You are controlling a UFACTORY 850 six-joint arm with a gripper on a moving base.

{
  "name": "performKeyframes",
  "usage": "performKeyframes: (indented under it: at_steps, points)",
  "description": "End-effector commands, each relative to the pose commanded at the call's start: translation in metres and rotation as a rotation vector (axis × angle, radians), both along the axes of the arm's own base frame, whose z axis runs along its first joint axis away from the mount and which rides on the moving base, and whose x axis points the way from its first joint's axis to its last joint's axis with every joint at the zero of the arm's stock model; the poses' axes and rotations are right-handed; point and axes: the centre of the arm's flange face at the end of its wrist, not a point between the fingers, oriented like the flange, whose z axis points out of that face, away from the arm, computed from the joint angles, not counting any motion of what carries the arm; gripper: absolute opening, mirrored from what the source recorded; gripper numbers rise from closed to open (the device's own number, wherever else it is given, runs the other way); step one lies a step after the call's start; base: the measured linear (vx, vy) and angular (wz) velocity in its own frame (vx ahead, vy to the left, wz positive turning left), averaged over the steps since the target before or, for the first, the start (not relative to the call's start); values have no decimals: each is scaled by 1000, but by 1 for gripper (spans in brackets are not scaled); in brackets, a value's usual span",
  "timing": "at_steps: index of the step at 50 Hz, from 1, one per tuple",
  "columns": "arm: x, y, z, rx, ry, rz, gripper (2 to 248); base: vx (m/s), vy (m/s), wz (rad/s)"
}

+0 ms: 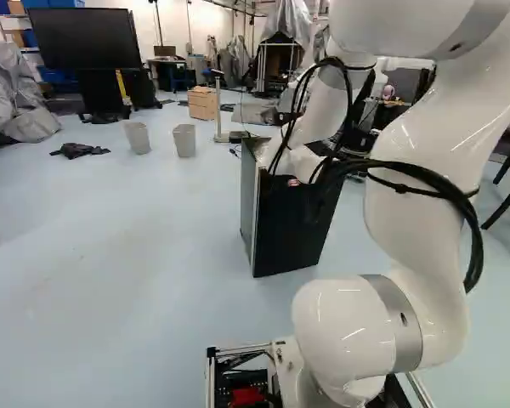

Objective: Grab a drink from the fridge

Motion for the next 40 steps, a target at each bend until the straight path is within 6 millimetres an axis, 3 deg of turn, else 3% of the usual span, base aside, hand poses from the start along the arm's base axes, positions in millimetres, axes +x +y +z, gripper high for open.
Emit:
performKeyframes:
  at_steps: [40]
  points:
    - [-127, 21, -13, -8, 115, 50, 97, 0, 0, 0]
